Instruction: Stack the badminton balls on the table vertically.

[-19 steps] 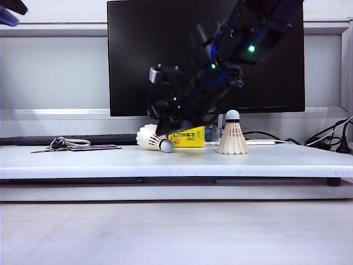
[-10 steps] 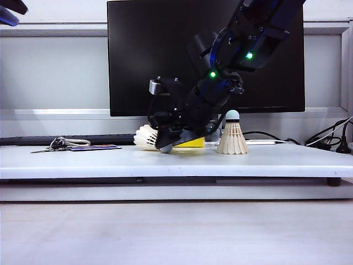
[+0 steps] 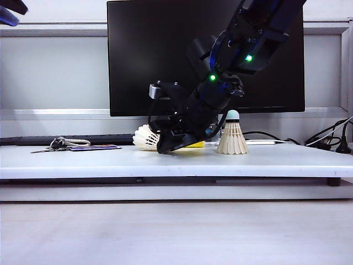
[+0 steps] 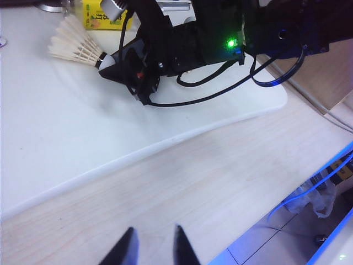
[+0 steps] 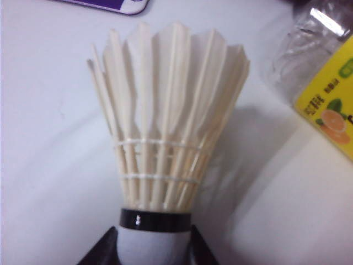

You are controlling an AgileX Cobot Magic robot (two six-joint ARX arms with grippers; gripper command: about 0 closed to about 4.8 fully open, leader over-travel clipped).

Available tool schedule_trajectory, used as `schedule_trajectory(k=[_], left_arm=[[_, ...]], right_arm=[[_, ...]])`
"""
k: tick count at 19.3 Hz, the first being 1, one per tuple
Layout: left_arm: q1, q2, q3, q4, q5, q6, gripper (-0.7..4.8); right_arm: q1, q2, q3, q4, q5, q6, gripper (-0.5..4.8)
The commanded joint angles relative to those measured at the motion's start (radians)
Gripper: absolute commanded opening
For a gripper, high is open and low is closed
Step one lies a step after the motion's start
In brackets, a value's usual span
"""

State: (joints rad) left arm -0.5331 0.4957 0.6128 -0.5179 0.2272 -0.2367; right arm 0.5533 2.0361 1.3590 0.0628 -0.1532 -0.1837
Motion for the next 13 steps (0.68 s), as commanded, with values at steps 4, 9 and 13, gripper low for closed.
schedule_trajectory(k=[4, 9, 13], left_arm=[[0.0, 0.0, 0.002, 0.045, -0.006, 0.059, 0.96], [0.0, 0.027, 0.011, 0.116, 0.002, 0.212, 0.96], [0.0, 0.176, 0.09, 0.107, 0.019, 0.43, 0.96]], right_arm=[[0.002, -0.006, 0.009, -0.008, -0.005, -0.001, 2.35], [0.002, -0.058, 0.01, -0.024, -0.006, -0.032, 2.56], [0.0, -0.183, 0.011, -0.058, -0.005, -0.057, 2.58]])
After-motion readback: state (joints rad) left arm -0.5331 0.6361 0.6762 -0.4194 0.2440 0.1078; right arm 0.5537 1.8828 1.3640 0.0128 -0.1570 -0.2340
